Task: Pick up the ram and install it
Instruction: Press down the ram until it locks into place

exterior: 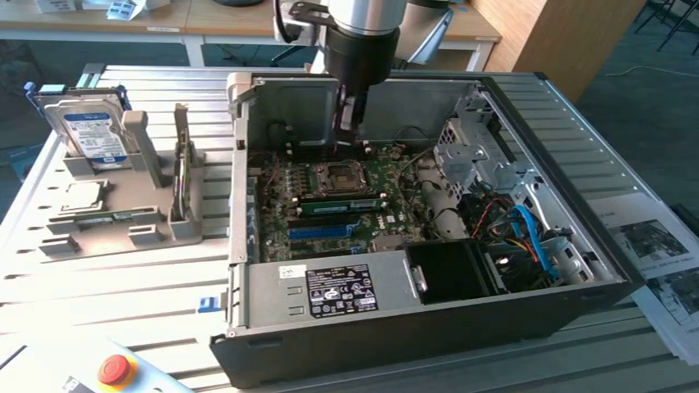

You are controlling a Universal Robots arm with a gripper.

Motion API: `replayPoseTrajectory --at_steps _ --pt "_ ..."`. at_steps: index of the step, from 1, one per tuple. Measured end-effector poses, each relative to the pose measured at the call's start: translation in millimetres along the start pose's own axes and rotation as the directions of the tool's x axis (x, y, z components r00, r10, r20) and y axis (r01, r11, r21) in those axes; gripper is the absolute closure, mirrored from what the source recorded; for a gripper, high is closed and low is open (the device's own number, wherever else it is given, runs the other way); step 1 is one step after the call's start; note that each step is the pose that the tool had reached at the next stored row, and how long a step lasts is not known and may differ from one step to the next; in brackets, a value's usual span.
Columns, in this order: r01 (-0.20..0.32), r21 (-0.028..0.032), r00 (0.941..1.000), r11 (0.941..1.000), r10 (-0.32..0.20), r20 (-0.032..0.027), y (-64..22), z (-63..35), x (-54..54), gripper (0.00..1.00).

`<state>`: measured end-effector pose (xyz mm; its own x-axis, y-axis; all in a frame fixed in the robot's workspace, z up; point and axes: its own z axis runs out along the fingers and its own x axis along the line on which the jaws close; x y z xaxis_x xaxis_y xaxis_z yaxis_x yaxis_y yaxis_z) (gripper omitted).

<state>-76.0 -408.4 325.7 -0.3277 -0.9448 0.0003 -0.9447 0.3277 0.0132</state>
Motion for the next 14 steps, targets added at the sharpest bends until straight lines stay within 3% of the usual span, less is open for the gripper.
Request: replayPoseTrajectory --at_steps 3,7,14 --pt "-0.054 0.0 0.9985 0.9985 0.054 0.0007 0.0 0.0 0.0 0.89" --pt "-0.127 -0.0002 0.9919 0.9919 0.127 0.0016 0.0 0.0 0.0 0.89" --pt "-0.247 -0.0005 0.9691 0.9691 0.247 0.0031 0.0 0.1 0.0 0.89"
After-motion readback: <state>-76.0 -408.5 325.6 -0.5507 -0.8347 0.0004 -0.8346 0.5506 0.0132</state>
